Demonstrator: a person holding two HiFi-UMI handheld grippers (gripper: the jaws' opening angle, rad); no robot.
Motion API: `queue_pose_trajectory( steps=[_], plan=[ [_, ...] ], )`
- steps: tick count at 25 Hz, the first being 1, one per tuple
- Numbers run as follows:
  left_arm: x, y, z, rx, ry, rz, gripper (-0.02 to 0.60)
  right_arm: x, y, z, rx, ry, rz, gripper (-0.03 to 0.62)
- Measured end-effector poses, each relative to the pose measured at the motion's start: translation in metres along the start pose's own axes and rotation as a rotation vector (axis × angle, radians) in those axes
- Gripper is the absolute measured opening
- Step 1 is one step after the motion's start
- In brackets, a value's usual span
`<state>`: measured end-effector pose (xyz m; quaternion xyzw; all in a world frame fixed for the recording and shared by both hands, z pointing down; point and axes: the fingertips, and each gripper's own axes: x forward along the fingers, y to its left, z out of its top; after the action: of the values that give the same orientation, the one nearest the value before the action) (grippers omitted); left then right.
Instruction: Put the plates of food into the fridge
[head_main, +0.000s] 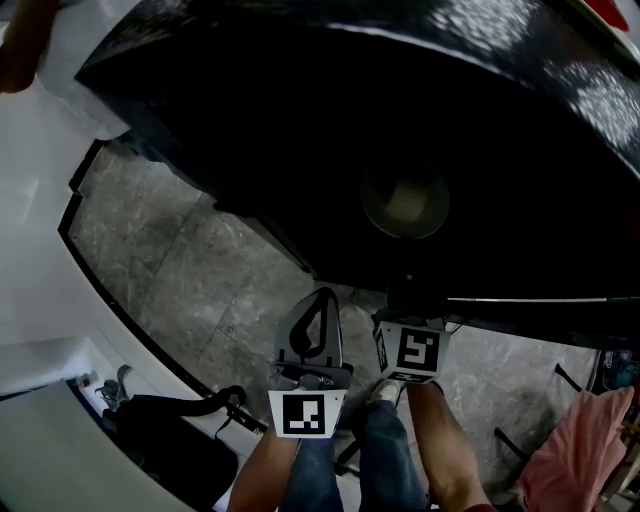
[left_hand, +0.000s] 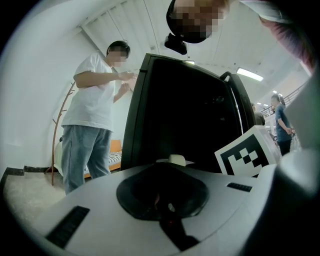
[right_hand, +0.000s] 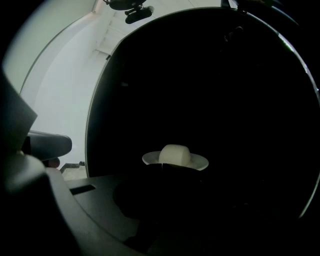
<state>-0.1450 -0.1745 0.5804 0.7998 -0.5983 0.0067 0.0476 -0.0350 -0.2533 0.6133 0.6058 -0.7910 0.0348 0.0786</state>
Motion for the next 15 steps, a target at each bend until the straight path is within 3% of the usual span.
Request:
queue_pose_trajectory(
  steps=[15],
  plan=[
    [0.006,0.001,0.000,0.003,-0.002,-0.002,0.006,0.019,-0.011,0.009,-0.002,-0.021,-0.024,0.012]
  ],
)
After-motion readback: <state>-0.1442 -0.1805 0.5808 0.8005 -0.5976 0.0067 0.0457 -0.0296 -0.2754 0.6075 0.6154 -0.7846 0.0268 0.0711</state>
